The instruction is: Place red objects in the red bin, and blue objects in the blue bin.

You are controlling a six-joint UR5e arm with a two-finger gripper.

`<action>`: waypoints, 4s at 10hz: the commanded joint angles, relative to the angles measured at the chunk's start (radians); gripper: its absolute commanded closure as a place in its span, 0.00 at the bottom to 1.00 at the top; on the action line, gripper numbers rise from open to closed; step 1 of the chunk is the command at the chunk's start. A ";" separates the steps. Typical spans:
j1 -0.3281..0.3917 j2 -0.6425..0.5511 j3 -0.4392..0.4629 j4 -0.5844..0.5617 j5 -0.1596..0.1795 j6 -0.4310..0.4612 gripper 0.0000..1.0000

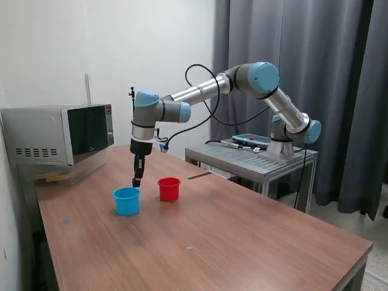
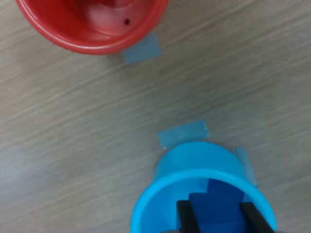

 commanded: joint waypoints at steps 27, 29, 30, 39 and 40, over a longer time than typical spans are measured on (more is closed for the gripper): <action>-0.002 0.054 -0.065 -0.023 0.009 -0.013 1.00; -0.003 0.056 -0.063 -0.023 0.008 -0.013 1.00; -0.003 0.056 -0.063 -0.023 0.008 -0.013 1.00; 0.000 0.056 -0.066 -0.023 0.008 -0.012 0.00; 0.015 0.047 -0.068 -0.022 0.006 -0.013 0.00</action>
